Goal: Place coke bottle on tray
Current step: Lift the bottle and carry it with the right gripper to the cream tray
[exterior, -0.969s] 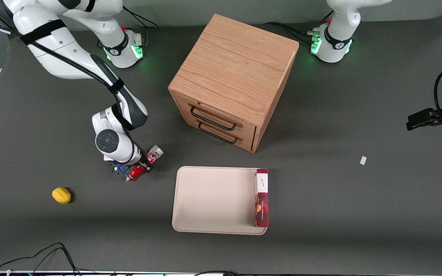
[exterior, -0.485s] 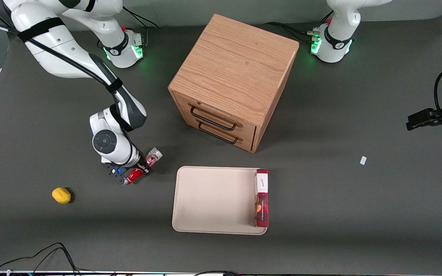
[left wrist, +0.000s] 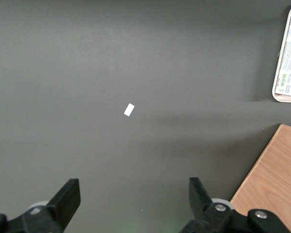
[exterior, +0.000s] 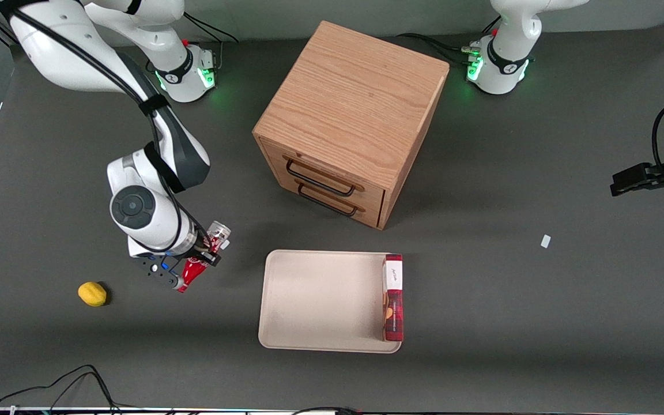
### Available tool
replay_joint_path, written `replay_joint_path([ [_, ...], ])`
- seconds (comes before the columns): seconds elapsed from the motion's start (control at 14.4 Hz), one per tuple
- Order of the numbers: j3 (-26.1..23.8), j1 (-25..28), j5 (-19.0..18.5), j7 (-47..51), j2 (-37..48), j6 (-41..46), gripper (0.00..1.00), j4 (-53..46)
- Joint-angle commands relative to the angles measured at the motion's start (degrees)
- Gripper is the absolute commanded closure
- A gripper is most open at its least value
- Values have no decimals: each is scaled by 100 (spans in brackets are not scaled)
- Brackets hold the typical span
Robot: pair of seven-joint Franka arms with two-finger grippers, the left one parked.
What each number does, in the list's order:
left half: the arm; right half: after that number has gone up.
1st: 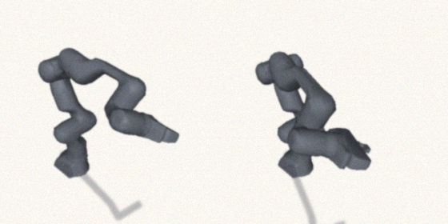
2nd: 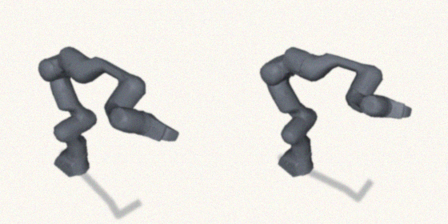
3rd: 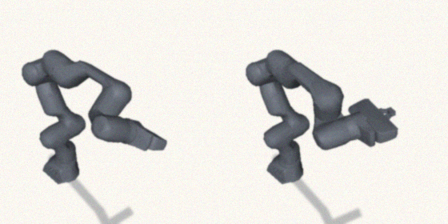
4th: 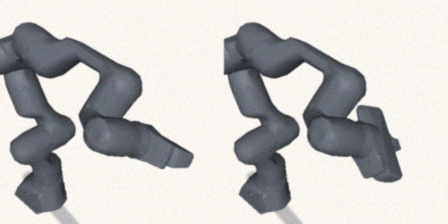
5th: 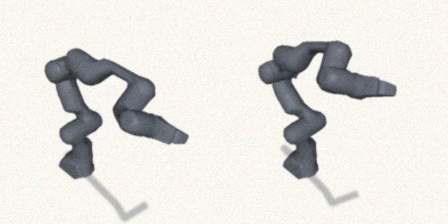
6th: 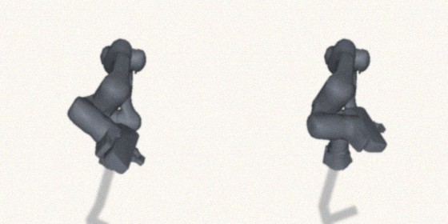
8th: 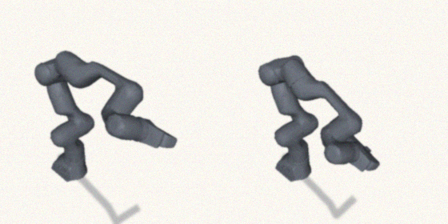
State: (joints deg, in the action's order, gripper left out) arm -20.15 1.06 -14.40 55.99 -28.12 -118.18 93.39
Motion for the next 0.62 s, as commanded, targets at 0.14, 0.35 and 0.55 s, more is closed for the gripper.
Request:
replay_joint_path([
  [0.14,-375,52,-98,-1141,-465,1321,100,-1882],
  [0.35,-463,175,-116,-2483,-957,1403,100,-2823],
  [0.55,-761,306,-107,-3637,-1852,1359,100,-3877],
])
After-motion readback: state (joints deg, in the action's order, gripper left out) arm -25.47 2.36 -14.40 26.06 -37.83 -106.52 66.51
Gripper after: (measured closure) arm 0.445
